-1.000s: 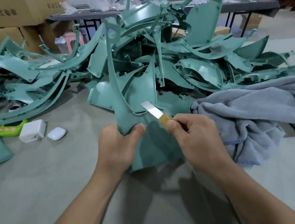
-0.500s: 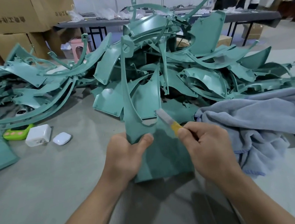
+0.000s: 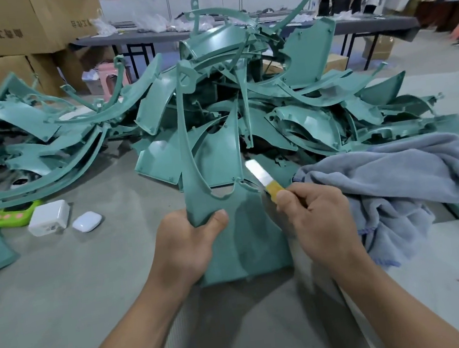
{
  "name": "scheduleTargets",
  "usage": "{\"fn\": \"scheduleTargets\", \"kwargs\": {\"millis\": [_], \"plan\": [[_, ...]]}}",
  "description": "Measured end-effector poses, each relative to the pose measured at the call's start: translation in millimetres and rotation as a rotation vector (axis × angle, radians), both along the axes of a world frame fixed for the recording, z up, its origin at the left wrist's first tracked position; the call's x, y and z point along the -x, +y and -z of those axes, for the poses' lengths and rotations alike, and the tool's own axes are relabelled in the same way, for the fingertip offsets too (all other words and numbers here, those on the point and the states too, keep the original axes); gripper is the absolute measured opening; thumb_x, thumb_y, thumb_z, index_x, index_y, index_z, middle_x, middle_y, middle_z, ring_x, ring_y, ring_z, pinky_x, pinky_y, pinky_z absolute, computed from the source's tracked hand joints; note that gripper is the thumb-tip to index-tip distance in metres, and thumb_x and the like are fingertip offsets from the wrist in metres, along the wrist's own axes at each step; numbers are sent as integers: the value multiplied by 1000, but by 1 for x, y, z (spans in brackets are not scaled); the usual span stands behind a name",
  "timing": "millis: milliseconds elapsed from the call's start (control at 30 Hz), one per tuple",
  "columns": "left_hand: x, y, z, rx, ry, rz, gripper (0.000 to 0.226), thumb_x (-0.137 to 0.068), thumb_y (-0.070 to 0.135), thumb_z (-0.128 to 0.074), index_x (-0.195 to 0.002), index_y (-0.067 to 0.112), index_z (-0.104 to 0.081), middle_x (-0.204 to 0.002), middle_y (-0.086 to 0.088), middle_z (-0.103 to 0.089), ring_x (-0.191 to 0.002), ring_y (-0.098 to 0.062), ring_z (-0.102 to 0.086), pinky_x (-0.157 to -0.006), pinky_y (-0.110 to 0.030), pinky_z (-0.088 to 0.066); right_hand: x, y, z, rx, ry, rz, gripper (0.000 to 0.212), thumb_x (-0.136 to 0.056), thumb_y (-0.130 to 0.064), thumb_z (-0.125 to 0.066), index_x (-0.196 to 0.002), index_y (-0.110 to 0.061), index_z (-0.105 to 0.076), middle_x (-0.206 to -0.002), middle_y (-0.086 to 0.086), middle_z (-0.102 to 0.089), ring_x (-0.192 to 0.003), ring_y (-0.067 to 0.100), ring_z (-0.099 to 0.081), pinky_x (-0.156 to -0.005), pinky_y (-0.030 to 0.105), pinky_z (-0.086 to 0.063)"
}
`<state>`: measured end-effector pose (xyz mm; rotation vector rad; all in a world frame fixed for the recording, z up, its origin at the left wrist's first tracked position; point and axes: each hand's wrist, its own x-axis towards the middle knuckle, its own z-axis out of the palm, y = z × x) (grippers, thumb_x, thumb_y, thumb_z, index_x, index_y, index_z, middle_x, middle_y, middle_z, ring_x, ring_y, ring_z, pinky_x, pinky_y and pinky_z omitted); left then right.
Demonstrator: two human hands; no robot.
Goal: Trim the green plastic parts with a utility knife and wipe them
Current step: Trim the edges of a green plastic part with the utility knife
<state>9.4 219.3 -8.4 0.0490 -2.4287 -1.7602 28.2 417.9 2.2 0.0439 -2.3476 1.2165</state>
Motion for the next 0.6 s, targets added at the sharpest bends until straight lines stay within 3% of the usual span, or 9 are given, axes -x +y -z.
{"fn": "scheduleTargets", "kwargs": {"millis": [67, 133, 200, 300, 367, 400, 500, 600], "plan": [[-1, 0, -1, -22, -10, 2, 30, -69, 51, -73, -82, 25, -74, -79, -12, -75, -81, -35, -72, -66, -55, -58, -2, 1, 1, 69, -5, -119, 34, -94, -33, -62, -65, -17, -62, -51, -5, -48, -48, 8, -38, -44, 23, -31], [-3, -1, -3, -57, -41, 13, 28, -69, 48, -75, -81, 23, -76, -76, -10, -76, -79, -33, -74, -67, -55, -59, -5, -3, 5, -4, -82, -210, 33, -94, -38, -62, -68, -17, -63, -51, -8, -44, -49, 6, -36, -45, 22, -28], [-3, -3, -3, -142, -125, 56, 21, -70, 40, -81, -80, 22, -80, -78, -6, -78, -78, -30, -76, -71, -52, -62, -2, -2, 8, -38, -134, -148, 31, -95, -33, -67, -68, -16, -65, -51, -8, -47, -49, 5, -38, -47, 20, -28], [-2, -6, -6, -275, -294, 183, 3, -83, 18, -82, -86, 19, -82, -91, -13, -79, -81, -31, -77, -71, -46, -64, 4, 5, 1, 359, -228, -138, 24, -93, -20, -71, -72, -9, -74, -66, 6, -67, -61, 10, -54, -61, 29, -43], [-3, -10, -9, -312, -380, 261, 6, -87, 12, -77, -90, 13, -82, -94, -18, -78, -81, -34, -77, -64, -38, -62, 3, 7, -1, 557, -367, -254, 21, -89, -18, -74, -71, -8, -79, -94, 2, -77, -88, 9, -69, -76, 25, -52], [-3, -12, -10, -326, -402, 289, 7, -87, 11, -76, -92, 10, -81, -95, -20, -78, -81, -35, -77, -62, -36, -61, 2, 6, -1, 592, -433, -310, 21, -85, -23, -75, -71, -8, -80, -99, 0, -77, -94, 9, -69, -81, 25, -52], [-1, -15, -11, -406, -450, 314, 22, -82, 15, -77, -100, 3, -79, -101, -22, -77, -87, -38, -76, -67, -40, -62, -2, 1, -2, 661, -553, -375, 29, -70, -38, -74, -73, -10, -80, -83, 8, -74, -79, 19, -67, -74, 32, -54], [0, -13, -14, -583, -439, 284, 31, -84, 29, -70, -107, 11, -79, -108, -19, -76, -93, -34, -75, -71, -37, -63, -2, -3, -4, 802, -482, -290, 25, -72, -32, -73, -71, -8, -80, -79, 11, -75, -69, 19, -70, -60, 26, -57]]}}
